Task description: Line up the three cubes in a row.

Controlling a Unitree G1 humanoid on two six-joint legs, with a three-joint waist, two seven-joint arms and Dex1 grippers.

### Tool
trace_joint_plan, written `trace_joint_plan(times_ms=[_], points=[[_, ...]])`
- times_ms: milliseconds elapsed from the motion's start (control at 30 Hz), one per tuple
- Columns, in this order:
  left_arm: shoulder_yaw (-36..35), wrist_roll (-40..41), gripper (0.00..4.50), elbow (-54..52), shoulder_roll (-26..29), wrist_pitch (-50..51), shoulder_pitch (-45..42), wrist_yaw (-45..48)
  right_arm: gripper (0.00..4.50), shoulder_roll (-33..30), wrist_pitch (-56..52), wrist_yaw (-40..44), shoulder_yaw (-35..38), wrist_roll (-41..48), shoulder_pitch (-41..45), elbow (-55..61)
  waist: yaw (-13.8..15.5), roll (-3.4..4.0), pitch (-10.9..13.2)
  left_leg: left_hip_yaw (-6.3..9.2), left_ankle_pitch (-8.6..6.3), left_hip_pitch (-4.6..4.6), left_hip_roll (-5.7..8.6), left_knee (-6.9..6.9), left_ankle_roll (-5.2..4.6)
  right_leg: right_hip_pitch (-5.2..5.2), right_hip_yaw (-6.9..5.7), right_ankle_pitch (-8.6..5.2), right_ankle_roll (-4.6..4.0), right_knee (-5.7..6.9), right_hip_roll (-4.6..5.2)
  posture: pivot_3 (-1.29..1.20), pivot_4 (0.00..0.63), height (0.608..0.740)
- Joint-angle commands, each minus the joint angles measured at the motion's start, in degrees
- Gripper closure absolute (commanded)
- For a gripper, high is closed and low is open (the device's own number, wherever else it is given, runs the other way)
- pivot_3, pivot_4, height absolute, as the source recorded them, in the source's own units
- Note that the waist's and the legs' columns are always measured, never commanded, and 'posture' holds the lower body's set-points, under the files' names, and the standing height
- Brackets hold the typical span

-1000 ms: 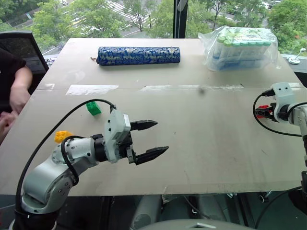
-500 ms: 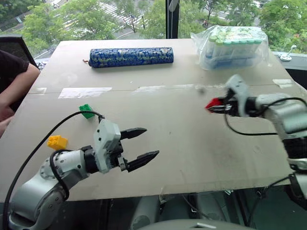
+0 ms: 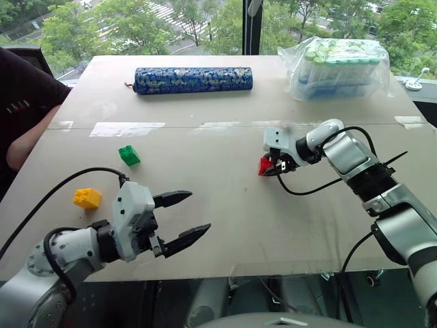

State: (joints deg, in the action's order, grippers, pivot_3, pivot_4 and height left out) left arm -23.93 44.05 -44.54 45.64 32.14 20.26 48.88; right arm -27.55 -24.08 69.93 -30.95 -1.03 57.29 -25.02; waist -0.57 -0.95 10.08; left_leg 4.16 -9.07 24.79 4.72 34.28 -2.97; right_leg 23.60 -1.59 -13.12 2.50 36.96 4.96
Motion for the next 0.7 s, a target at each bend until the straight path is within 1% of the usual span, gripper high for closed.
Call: trace_joint_plan(times_ms=[33,467,500,533,567,633,667,700], points=[[-2.07,0.19,0.0,-1.76,0.5,-1.46,0.59,0.71,3.19,0.71,2.25,1.73,0.73,-1.32,2.17,-1.22,-0.18,0.0,0.0,0.0,0.0,-0.01,-0.01,0.0,0.01,0.0,0.01,0.0,0.0,0.0,-0.01,0.0,0.15,0.74],[-2.25,0.18,0.0,-0.27,0.89,-1.63,-0.36,1.34,3.19,2.62,6.24,4.59,1.05,-4.67,3.22,-6.44,-0.21,0.01,0.0,0.0,-0.01,-0.04,0.0,0.01,0.01,-0.01,0.02,0.01,-0.01,0.02,-0.04,0.0,0.15,0.74],[-2.13,0.24,0.0,-0.19,1.03,-1.48,-0.67,1.25,2.69,2.58,7.05,5.22,0.87,-4.82,3.2,-6.73,-0.21,0.01,0.0,0.0,-0.01,-0.04,0.0,0.01,0.01,-0.02,0.02,0.01,-0.01,0.03,-0.04,0.0,0.15,0.74],[-1.99,0.28,0.0,-0.12,1.13,-1.34,-0.96,1.13,2.09,2.58,7.79,5.7,0.8,-4.97,3.18,-7.05,-0.22,0.01,0.0,0.0,-0.01,-0.05,0.0,0.01,0.01,-0.02,0.01,0.01,-0.01,0.04,-0.04,0.0,0.15,0.74],[-1.88,0.31,0.0,-0.09,1.16,-1.25,-1.13,1.04,1.72,2.65,8.59,5.98,0.85,-5.08,3.07,-7.37,-0.2,0.01,0.0,0.0,-0.01,-0.05,0.0,0.01,0.02,-0.02,0.01,0.01,-0.01,0.05,-0.04,0.0,0.15,0.74],[-1.81,0.28,0.0,-0.08,1.13,-1.19,-1.17,0.98,0.69,2.74,9.96,6.65,1.07,-5.12,2.78,-7.66,-0.21,0.01,0.01,0.0,0.0,-0.05,0.0,0.01,0.02,-0.01,0.01,0.01,-0.01,0.05,-0.05,0.0,0.15,0.74],[-1.88,0.23,0.0,-0.08,1.09,-1.21,-1.06,1.01,0.27,2.77,10.4,6.84,1.27,-5.08,2.62,-7.63,-0.23,0.01,0.01,0.0,0.0,-0.05,0.0,0.01,0.03,-0.01,0.02,0.01,-0.01,0.05,-0.06,0.0,0.15,0.74],[-2.03,0.15,0.0,-0.12,1.03,-1.2,-0.85,0.95,0.04,2.7,10.87,6.91,1.67,-4.88,2.37,-7.29,-0.24,0.01,0.01,0.0,0.0,-0.05,0.0,0.01,0.03,-0.01,0.03,0.01,-0.01,0.05,-0.06,0.0,0.15,0.74]])
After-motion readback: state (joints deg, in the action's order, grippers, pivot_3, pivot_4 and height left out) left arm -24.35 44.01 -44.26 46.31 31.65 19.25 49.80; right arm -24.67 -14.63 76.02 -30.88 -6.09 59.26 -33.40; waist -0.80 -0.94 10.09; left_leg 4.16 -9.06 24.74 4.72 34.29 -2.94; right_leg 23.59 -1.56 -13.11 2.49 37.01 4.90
